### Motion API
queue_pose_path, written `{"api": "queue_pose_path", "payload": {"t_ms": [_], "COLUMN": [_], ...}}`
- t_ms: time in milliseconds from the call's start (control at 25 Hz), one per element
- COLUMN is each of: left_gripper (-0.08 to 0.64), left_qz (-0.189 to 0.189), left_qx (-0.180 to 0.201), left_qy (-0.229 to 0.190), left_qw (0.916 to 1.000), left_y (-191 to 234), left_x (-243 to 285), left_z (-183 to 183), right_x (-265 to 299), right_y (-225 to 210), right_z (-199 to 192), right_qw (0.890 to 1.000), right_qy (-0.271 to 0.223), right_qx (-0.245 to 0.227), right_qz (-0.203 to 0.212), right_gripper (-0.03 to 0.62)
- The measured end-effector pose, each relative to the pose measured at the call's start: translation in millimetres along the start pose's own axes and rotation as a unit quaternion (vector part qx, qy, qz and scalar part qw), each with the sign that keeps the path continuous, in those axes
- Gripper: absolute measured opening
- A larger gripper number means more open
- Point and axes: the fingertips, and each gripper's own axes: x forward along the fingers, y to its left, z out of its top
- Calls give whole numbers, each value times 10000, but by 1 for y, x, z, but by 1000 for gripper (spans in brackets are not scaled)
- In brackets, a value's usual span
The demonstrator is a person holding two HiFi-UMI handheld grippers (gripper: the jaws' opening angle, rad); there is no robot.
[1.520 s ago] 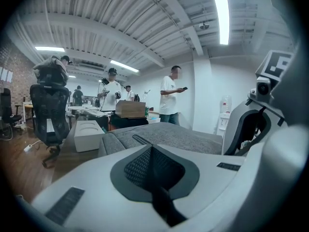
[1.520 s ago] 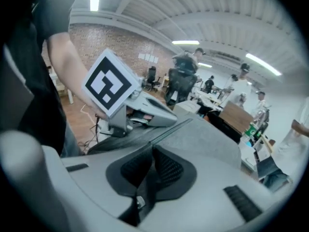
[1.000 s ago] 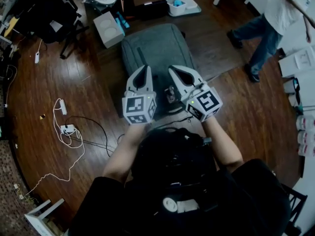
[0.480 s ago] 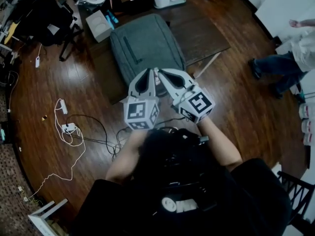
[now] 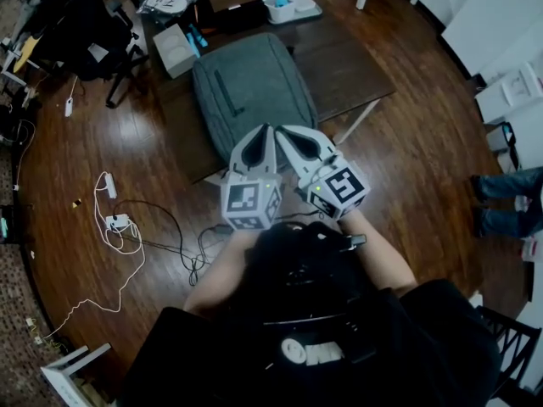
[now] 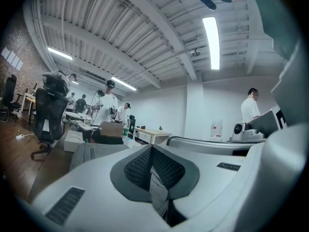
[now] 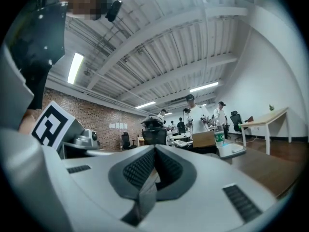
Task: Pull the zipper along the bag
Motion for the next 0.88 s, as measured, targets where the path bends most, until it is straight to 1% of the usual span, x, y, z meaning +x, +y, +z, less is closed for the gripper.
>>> {"api": "queue_pose_path", "payload": {"t_ms": [80, 200, 480, 880], "left_gripper": [-8, -8, -8, -8], "left_qz": [-5, -6, 74, 154], "left_qx": [32, 54, 39, 27], "left_qy": [-6, 29, 39, 13], "left_qw": [10000, 10000, 10000, 9999], "left_y": [1, 2, 9, 14], "left_x": [5, 10, 14, 18], "left_z": [2, 1, 1, 0], "right_x": [5, 9, 17, 22], "right_y": [-8, -15, -18, -20], "right_z": [1, -1, -4, -3], "right_qw": [9999, 9997, 9998, 9999], "right_qy": [42, 27, 6, 11], "right_qx": [-30, -2, 90, 52], "right_qz": [-137, -222, -180, -146], "right_gripper": [2, 2, 2, 2]}}
